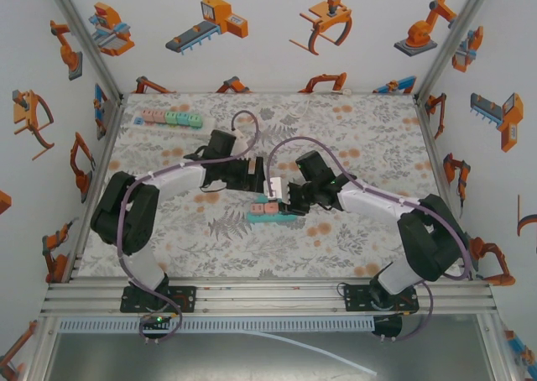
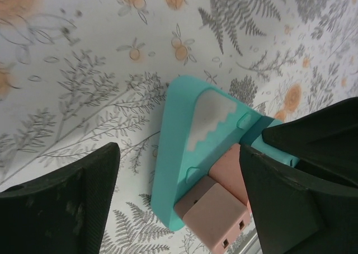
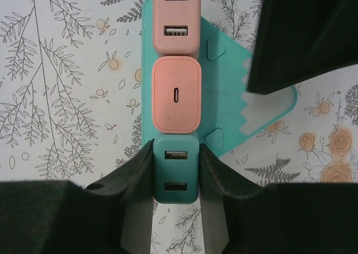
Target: Pull the plug off the socket
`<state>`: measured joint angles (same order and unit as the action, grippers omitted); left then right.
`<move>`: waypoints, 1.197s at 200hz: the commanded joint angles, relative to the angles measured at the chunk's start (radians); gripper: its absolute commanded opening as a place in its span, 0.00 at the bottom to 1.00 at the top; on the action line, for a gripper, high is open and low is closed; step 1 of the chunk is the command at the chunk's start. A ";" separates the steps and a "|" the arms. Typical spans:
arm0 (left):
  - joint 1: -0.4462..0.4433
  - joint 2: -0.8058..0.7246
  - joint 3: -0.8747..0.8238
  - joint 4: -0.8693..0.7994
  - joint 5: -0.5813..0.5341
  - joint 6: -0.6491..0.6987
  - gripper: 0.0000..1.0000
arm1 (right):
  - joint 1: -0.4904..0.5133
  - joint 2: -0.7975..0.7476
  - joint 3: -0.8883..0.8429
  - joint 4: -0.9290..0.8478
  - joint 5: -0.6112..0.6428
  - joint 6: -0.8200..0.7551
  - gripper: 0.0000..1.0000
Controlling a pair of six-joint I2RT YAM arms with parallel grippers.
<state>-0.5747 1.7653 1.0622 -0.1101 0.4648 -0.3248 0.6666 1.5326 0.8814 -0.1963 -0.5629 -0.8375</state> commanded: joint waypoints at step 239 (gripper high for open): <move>-0.111 0.223 0.062 -0.346 -0.371 0.044 0.52 | 0.123 -0.140 0.017 0.078 0.054 -0.046 0.20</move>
<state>-0.6689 1.8622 1.1786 -0.3222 0.3599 -0.3500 0.7609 1.4899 0.8894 -0.2588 -0.3908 -0.8871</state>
